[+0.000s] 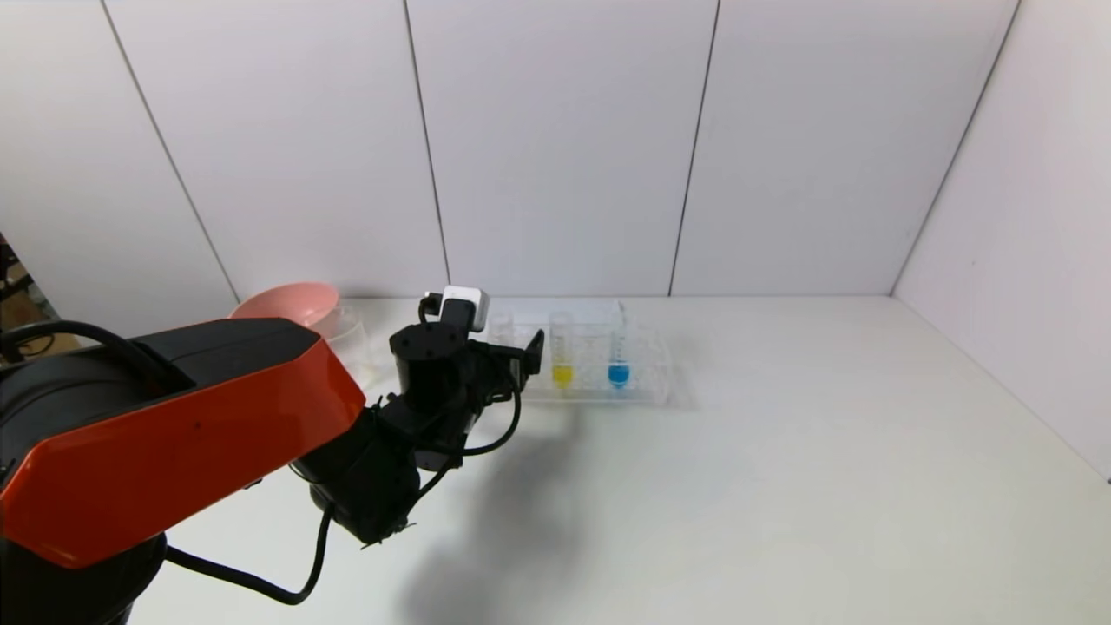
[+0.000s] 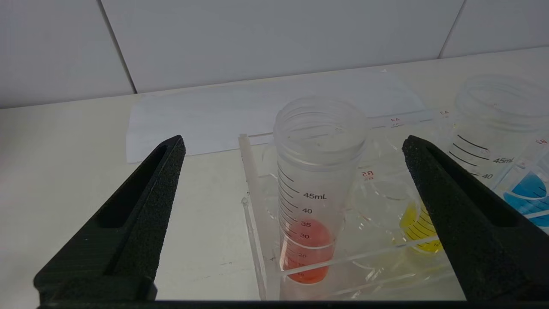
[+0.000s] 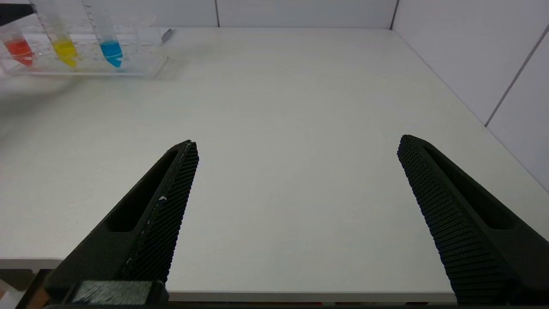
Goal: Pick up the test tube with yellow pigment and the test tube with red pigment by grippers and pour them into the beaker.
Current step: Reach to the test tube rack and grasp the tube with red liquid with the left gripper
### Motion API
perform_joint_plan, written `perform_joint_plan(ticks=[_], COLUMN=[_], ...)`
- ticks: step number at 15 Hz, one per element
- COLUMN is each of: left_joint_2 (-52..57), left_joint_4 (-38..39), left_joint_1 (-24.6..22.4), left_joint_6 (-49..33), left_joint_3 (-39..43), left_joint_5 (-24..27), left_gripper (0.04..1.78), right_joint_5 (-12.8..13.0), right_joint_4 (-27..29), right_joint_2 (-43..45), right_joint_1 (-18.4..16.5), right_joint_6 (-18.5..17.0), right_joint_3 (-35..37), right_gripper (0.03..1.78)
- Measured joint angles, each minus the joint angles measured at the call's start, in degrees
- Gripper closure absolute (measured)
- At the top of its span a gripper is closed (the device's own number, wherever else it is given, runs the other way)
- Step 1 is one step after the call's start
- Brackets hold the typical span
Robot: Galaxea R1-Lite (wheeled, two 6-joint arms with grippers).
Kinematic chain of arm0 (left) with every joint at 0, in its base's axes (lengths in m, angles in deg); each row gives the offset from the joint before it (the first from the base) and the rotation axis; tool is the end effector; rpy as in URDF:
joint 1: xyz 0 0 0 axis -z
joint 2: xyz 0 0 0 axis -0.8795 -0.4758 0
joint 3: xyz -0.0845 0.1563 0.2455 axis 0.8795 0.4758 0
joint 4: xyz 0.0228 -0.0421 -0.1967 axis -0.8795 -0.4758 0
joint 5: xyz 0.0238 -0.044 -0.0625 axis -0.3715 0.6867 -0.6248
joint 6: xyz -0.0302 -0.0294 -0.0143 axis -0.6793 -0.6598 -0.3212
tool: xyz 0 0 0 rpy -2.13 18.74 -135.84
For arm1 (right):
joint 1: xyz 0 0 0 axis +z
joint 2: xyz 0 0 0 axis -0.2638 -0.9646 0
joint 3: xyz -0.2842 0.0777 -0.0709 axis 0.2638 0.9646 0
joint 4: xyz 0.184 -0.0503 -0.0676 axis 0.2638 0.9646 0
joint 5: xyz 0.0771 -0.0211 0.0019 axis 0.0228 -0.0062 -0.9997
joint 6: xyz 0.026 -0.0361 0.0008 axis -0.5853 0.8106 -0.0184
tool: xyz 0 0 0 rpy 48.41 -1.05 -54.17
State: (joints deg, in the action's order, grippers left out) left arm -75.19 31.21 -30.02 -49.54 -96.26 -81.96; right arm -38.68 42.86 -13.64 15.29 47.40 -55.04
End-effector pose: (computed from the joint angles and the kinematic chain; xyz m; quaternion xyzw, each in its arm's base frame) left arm 0.3730 -0.2144 0.0703 -0.0289 -0.0041 -0.1334 0.9906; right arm 0.0092 -0.0002 0.0758 0.0014 0.0009 -0.0017 1.0000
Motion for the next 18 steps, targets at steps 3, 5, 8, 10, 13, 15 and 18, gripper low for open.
perform_joint_plan(ticks=[3, 5, 8, 10, 13, 15, 18], left_joint_2=[-0.45, -0.69, -0.83, -0.87, -0.87, -0.87, -0.76], left_joint_4=[-0.07, -0.02, -0.02, -0.02, -0.68, -2.63, -2.72], left_joint_1=[0.11, 0.16, 0.16, 0.16, 0.10, 0.13, 0.40], left_joint_6=[0.00, 0.00, -0.02, 0.01, 0.17, 0.17, 0.21], left_joint_3=[-0.30, -0.43, -0.43, -0.52, -1.22, -1.39, -1.46], left_joint_5=[0.00, 0.02, -0.06, -0.45, -1.83, -1.83, -1.77], left_gripper=[0.05, 0.05, 0.05, 0.05, 0.23, 0.46, 1.02], right_joint_5=[0.00, 0.00, 0.02, 0.00, 0.00, 0.02, 0.00], right_joint_4=[0.00, 0.00, 0.00, 0.00, 0.00, 0.00, 0.00], right_joint_2=[0.00, 0.00, 0.00, 0.00, 0.00, 0.00, 0.00], right_joint_1=[0.00, 0.00, 0.00, 0.00, 0.00, 0.00, 0.00], right_joint_6=[0.00, 0.00, -0.02, -0.02, -0.02, -0.02, -0.02], right_joint_3=[0.00, 0.00, 0.00, 0.00, 0.00, 0.00, 0.00], right_gripper=[0.11, 0.11, 0.11, 0.11, 0.11, 0.11, 0.11])
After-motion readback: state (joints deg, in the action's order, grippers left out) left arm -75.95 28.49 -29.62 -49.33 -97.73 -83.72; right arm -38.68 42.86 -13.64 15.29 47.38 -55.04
